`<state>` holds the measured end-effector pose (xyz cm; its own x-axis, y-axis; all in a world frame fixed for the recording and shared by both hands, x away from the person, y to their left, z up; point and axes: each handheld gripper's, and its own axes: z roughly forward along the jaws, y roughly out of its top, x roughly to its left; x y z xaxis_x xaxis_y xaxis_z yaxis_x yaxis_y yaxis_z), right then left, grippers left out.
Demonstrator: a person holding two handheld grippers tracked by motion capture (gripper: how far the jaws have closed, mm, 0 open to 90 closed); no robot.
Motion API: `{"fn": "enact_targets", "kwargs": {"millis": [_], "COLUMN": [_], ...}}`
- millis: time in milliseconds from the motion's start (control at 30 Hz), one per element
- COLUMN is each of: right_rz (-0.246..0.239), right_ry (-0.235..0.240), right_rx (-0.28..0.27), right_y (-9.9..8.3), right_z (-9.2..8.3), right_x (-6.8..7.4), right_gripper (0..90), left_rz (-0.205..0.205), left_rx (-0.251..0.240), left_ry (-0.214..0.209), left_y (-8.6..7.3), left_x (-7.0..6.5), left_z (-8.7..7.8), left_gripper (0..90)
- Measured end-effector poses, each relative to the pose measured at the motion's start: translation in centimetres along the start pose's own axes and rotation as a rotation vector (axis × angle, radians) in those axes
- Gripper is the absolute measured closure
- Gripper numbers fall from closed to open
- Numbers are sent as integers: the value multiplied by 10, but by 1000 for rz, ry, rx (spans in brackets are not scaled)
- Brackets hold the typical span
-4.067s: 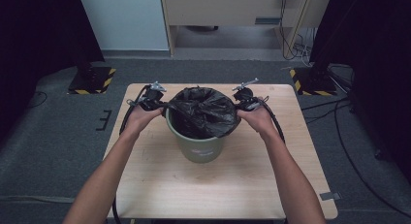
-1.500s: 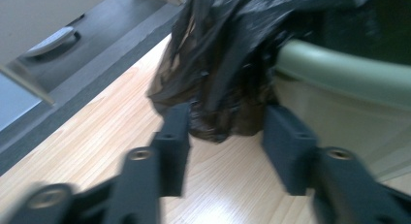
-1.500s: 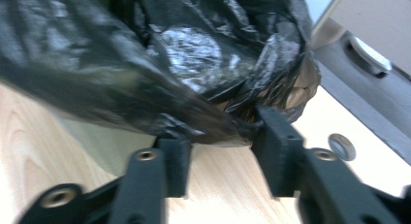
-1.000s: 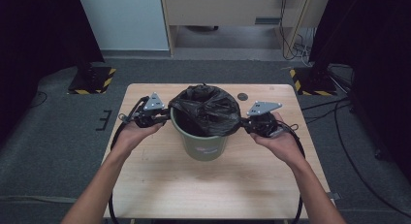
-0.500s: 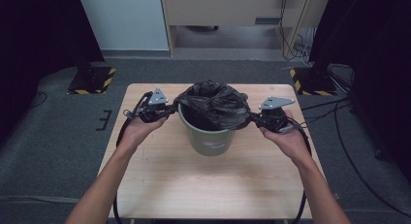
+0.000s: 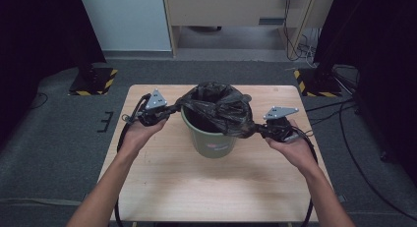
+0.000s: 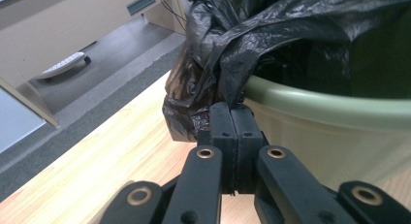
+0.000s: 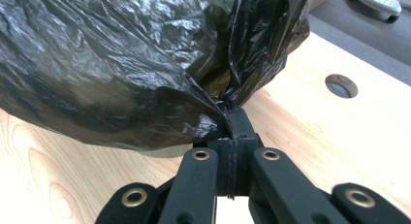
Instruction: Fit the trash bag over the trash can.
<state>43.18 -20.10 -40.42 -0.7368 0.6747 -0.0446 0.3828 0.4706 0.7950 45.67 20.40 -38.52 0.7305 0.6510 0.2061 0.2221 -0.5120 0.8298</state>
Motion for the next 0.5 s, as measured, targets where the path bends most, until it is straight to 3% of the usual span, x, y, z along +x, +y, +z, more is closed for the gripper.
{"fn": "enact_targets", "kwargs": {"millis": [33,100,133,200,233,300,400,500], "right_rz": [1,7,12,10,14,2,9,4], "right_ry": [3,0,2,10,11,18,29,34], "right_rx": [-6,-12,-19,-38,-38,-56,-66,-68], "right_y": [0,1,1,3,4,6,9,10], "right_z": [0,-3,-4,-7,-9,-12,-16,-16], "right_x": [-1,-2,-2,-1,0,1,3,4], "right_gripper": [900,900,900,900,900,900,900,900], "left_rz": [-10,10,-13,-1,-23,-13,-35,-24], "left_rx": [27,29,43,42,54,46,56,25], "left_ry": [4,2,2,0,2,-3,-2,-3], "left_y": [-3,-9,-12,-17,-20,-23,-25,-24], "left_x": [-3,-3,-5,-4,-5,-5,-7,-6], "left_z": [0,6,7,11,12,16,15,12], "left_gripper": [900,900,900,900,900,900,900,897]}}
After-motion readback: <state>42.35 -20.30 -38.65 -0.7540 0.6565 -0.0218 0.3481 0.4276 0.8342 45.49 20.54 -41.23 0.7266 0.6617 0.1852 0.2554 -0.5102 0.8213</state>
